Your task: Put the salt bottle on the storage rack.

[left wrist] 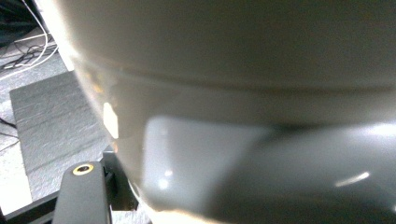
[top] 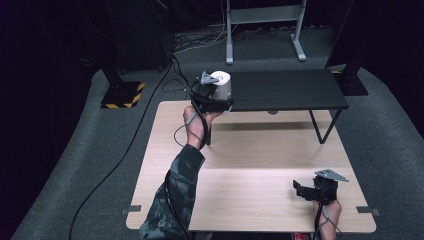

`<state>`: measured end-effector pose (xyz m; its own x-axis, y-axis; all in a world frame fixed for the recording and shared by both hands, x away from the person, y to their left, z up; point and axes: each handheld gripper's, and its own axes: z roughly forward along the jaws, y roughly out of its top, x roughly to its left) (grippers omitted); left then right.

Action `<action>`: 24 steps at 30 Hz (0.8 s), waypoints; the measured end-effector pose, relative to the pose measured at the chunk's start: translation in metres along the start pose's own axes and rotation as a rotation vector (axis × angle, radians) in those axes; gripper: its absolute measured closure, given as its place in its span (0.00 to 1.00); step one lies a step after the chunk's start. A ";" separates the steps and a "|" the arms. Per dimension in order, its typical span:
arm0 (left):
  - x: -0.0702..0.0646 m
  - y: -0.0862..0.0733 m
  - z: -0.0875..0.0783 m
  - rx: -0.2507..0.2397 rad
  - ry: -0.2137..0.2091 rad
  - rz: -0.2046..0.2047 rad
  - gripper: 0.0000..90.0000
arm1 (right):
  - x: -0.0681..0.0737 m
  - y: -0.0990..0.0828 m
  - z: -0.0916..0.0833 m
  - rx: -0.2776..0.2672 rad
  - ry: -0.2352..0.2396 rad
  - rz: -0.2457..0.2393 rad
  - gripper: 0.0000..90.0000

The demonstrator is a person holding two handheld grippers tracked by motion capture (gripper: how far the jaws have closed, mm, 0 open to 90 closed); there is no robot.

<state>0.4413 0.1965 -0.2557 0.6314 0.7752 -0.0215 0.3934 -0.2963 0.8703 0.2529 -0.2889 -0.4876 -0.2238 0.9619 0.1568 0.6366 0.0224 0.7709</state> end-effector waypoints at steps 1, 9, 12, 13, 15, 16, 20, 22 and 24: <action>0.000 0.002 0.002 -0.001 0.000 -0.001 0.33 | 0.000 0.000 0.000 0.000 0.000 -0.001 0.00; -0.003 0.011 0.026 0.010 0.008 -0.011 0.33 | -0.001 0.000 0.000 -0.001 0.004 -0.001 0.00; -0.004 0.013 0.034 0.013 0.016 -0.011 0.33 | -0.001 0.000 0.000 -0.002 0.006 0.000 0.00; -0.004 0.013 0.036 0.012 0.019 -0.013 0.33 | -0.001 0.000 0.000 -0.002 0.007 0.000 0.00; -0.004 0.013 0.041 0.017 0.018 -0.021 0.33 | -0.001 0.000 0.000 -0.002 0.007 0.000 0.00; -0.004 0.012 0.043 0.016 0.021 -0.021 0.33 | -0.001 0.000 0.000 -0.002 0.007 0.000 0.00; -0.007 0.011 0.053 0.023 0.030 -0.022 0.33 | -0.001 0.000 0.000 -0.003 0.009 0.000 0.00; -0.010 0.010 0.058 0.033 0.048 -0.014 0.33 | -0.001 -0.001 0.000 -0.003 0.008 -0.001 0.00; -0.011 0.006 0.059 0.016 0.058 -0.017 0.33 | -0.001 -0.001 0.000 -0.004 0.009 -0.001 0.00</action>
<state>0.4762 0.1528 -0.2793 0.5846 0.8113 -0.0075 0.4146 -0.2908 0.8623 0.2526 -0.2900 -0.4880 -0.2307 0.9596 0.1614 0.6336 0.0223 0.7733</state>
